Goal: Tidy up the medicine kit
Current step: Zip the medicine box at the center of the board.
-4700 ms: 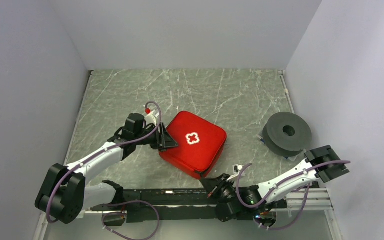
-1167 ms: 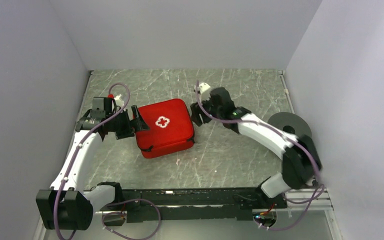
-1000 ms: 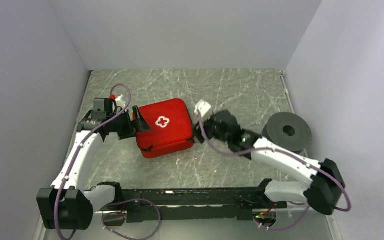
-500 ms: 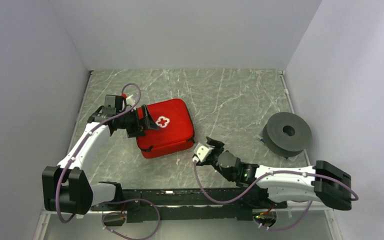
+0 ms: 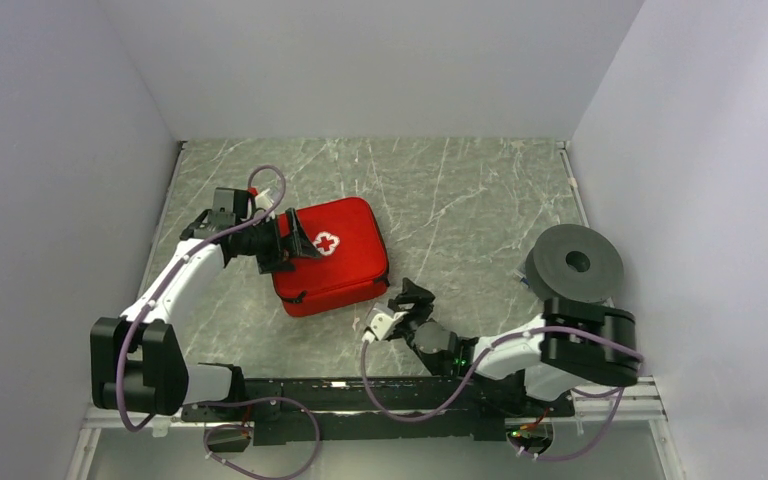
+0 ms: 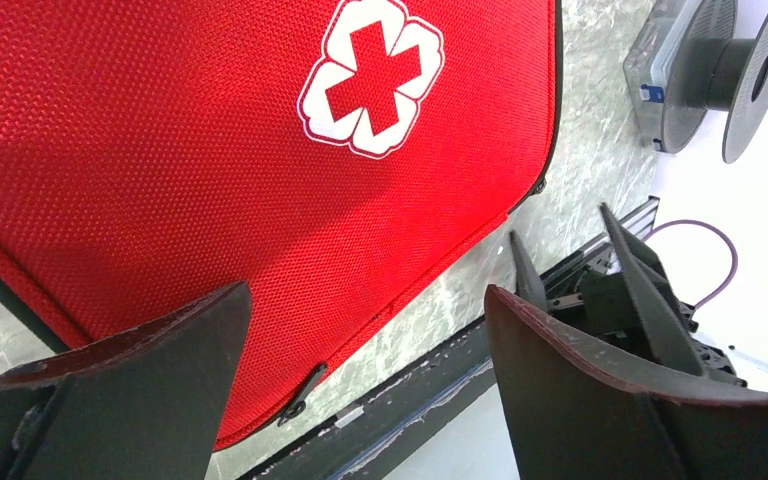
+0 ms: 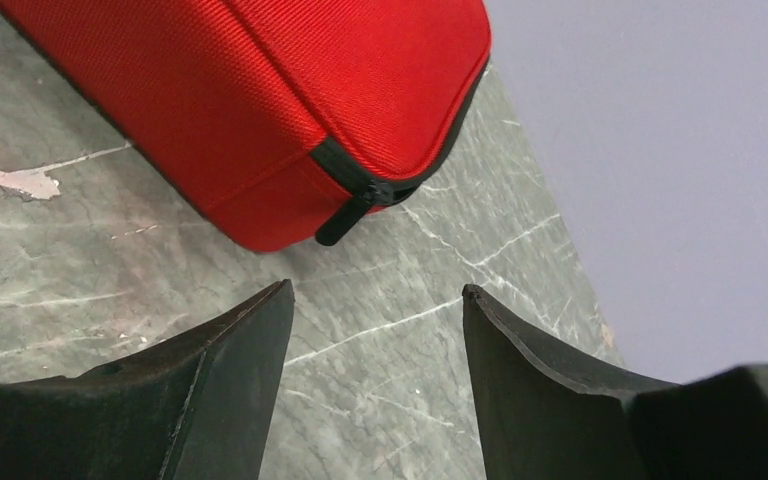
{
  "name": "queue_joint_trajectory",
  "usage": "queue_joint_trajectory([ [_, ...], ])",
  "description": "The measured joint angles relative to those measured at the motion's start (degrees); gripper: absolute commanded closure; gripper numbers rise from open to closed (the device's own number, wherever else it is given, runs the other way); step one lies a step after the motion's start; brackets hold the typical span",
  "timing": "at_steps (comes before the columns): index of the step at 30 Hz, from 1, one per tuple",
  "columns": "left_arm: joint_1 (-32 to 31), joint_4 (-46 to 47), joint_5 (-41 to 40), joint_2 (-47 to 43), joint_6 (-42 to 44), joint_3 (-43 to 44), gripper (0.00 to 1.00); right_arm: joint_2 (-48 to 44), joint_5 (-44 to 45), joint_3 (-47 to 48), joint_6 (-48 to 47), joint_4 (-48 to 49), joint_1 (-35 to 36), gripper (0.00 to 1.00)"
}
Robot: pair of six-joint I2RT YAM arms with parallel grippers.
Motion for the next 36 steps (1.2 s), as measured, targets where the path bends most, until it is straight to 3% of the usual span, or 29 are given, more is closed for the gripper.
queue_joint_trajectory([
  [11,0.3,1.0,2.4,2.1,1.0,0.0,0.07,19.2,5.1,5.5,-3.2,12.9,2.6,0.37],
  [23,0.6,1.3,3.5,2.8,1.5,0.0,0.08,27.2,8.0,8.9,-6.1,22.3,2.2,0.82],
  [26,0.6,1.3,3.5,2.8,1.6,0.0,0.08,27.6,8.1,9.2,-7.0,23.8,1.4,1.00],
  [32,0.6,1.3,3.5,2.8,1.9,0.0,0.08,26.9,7.3,9.3,-7.5,23.5,0.1,1.00],
  [36,0.6,1.3,3.5,2.8,2.0,0.0,0.08,20.9,5.2,8.1,-5.0,18.7,-0.9,1.00],
])
